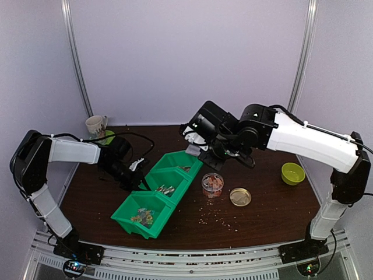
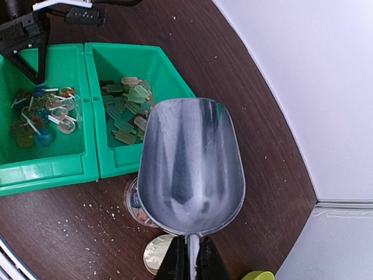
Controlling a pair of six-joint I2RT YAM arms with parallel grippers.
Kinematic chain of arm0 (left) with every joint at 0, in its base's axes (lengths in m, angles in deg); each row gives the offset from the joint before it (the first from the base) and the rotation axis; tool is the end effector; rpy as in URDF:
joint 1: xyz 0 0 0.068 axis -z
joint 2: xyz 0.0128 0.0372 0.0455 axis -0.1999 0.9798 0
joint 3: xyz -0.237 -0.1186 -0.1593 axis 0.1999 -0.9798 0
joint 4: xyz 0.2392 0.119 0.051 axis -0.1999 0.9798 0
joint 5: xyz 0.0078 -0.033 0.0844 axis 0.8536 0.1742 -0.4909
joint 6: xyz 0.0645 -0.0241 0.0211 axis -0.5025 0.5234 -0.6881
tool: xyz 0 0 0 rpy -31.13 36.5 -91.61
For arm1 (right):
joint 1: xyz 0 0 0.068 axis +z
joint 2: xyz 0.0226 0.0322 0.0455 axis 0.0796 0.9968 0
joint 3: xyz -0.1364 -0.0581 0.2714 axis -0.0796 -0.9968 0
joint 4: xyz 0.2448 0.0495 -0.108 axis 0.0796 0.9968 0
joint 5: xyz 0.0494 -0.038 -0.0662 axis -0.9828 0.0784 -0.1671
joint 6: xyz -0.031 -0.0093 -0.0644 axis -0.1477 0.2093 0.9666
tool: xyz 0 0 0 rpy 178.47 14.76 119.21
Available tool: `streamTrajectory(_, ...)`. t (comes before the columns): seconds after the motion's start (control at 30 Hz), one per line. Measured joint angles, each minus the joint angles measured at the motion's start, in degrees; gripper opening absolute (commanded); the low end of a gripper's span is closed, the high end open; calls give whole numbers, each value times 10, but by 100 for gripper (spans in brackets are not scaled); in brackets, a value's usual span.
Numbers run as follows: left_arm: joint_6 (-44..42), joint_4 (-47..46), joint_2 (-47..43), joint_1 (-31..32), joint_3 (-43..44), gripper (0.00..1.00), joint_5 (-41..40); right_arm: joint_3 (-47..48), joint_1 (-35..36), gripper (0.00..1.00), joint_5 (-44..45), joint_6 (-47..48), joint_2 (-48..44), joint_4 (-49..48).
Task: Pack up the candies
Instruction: Scoop the fake candies from the plate.
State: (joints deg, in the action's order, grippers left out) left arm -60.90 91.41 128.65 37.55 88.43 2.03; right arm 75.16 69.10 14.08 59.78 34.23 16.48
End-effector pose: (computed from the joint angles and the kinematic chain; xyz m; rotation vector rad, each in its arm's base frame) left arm 0.2748 -0.1766 0.1719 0.2908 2.8920 -1.1581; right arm 0.1898 0.3391 0.3815 -1.2336 2.0803 -0.1034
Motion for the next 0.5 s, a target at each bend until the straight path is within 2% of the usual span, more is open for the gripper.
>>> streamTrajectory(0.17,-22,28,0,24,9,0,-44,35,1,0,-6,20,56,30)
streamTrajectory(0.5,-64,84,-16,60,43,0,-214,60,4,0,-12,58,138,90)
